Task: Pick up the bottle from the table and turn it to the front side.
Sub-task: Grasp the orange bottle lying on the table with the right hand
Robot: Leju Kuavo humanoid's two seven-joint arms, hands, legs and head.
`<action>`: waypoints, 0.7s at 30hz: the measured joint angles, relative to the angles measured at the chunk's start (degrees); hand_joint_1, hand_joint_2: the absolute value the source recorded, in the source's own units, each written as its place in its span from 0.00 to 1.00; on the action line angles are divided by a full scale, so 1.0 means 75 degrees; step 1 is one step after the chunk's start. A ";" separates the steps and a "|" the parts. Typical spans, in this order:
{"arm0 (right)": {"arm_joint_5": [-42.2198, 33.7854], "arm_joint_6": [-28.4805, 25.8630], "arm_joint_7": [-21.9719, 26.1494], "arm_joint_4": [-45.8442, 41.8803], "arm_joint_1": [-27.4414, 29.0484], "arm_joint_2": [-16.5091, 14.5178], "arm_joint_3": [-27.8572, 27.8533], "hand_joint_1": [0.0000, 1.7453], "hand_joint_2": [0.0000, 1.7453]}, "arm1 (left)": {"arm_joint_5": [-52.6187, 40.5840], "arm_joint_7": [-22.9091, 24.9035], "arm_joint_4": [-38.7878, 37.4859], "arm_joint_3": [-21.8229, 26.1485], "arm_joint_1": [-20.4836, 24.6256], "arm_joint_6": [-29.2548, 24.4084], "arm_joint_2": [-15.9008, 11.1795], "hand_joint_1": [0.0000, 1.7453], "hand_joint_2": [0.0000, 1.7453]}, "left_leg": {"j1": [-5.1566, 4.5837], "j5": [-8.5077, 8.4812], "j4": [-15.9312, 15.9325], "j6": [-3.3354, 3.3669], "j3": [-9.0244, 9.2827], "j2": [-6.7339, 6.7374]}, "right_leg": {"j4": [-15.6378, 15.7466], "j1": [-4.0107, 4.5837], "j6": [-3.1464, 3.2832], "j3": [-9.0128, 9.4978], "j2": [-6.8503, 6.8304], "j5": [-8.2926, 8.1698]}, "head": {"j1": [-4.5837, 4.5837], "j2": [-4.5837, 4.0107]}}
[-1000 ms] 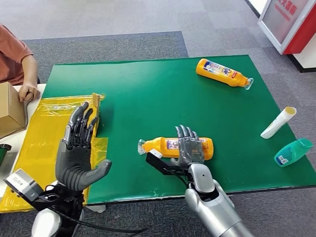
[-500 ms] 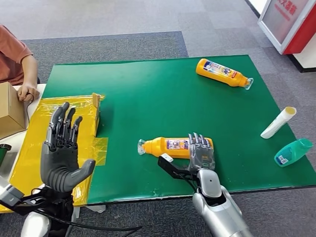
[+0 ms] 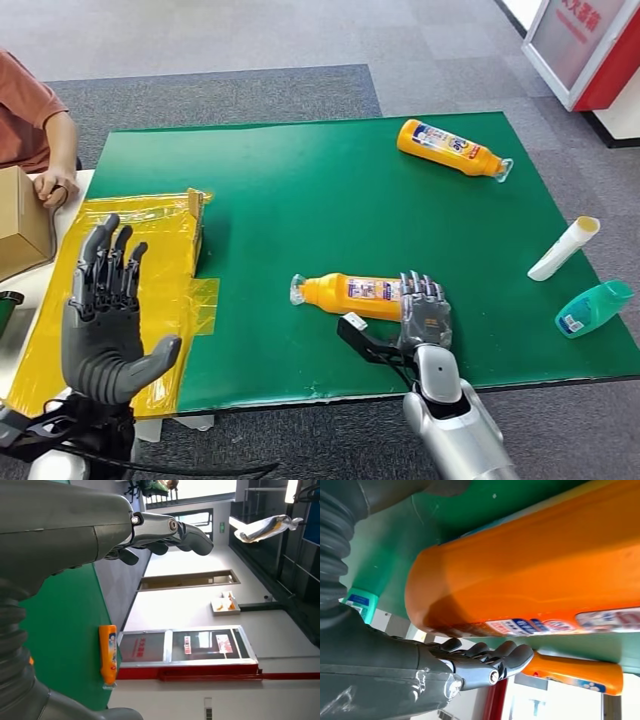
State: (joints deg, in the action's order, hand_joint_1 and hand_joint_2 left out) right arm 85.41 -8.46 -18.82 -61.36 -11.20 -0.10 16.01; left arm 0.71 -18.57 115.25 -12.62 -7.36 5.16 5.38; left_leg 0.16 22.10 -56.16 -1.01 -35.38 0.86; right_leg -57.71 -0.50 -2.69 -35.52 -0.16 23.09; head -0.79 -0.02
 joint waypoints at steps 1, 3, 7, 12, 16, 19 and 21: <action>0.0001 -0.0002 0.0007 0.0006 0.0001 0.0015 -0.0034 0.00 1.00 | -0.0042 0.0004 0.0026 0.0003 -0.0043 -0.0017 -0.0012 0.00 1.00 | 0.0000 0.0000 0.0000 0.0000 0.0002 0.0000 | 0.0000 0.0000 0.0000 0.0002 0.0000 0.0000 | 0.0000 0.0000; 0.0002 -0.0001 0.0034 0.0023 0.0004 0.0036 -0.0098 0.22 1.00 | -0.0111 0.0005 0.0085 0.0009 -0.0136 -0.0050 -0.0036 0.00 1.00 | 0.0000 0.0000 0.0000 0.0000 0.0005 0.0000 | 0.0001 0.0000 0.0000 0.0004 0.0000 0.0000 | 0.0000 0.0000; 0.0053 0.0050 0.0075 0.0077 0.0019 0.0055 -0.0164 0.97 1.00 | -0.0181 0.0006 0.0213 0.0023 -0.0277 -0.0080 -0.0068 0.00 1.00 | 0.0000 -0.0001 0.0000 0.0001 0.0007 0.0000 | 0.0002 0.0000 -0.0002 0.0008 -0.0001 -0.0003 | 0.0000 0.0000; 0.0144 0.0178 0.0160 0.0092 0.0000 0.0092 -0.0173 1.00 1.00 | -0.0197 0.0076 0.0307 0.0025 -0.0362 -0.0110 -0.0079 0.00 1.00 | 0.0000 -0.0004 0.0000 0.0003 0.0009 0.0000 | 0.0002 -0.0001 -0.0003 0.0009 0.0000 -0.0006 | -0.0001 0.0000; 0.0117 0.0122 0.0326 0.0092 0.0006 0.0156 -0.0173 1.00 1.00 | -0.0200 0.0036 0.0315 0.0025 -0.0517 -0.0121 -0.0076 0.00 1.00 | 0.0000 -0.0003 0.0000 0.0002 0.0012 0.0001 | 0.0002 0.0000 -0.0002 0.0010 0.0001 -0.0005 | 0.0001 0.0000; 0.0098 0.0113 0.0465 0.0092 -0.0006 0.0170 -0.0173 1.00 1.00 | -0.0170 0.0017 0.0315 0.0025 -0.0553 -0.0077 -0.0058 0.00 1.00 | 0.0000 -0.0002 0.0000 0.0001 0.0011 0.0001 | 0.0001 0.0000 -0.0001 0.0009 0.0001 -0.0005 | 0.0000 0.0000; 0.0076 0.0127 0.0561 0.0092 -0.0032 0.0173 -0.0172 1.00 1.00 | -0.0101 0.0016 0.0310 0.0025 -0.0556 -0.0039 -0.0032 0.00 1.00 | 0.0000 -0.0001 0.0000 0.0000 0.0011 0.0001 | 0.0001 0.0000 0.0000 0.0008 0.0003 -0.0006 | 0.0000 0.0000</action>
State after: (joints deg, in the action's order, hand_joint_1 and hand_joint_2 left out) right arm 85.98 -7.51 -14.61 -60.67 -11.43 1.20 14.72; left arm -0.04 -18.45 117.58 -12.44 -11.53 4.87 5.14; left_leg 0.16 22.09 -56.16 -1.00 -35.30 0.87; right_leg -57.70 -0.49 -2.69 -35.45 -0.14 23.05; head -0.79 -0.02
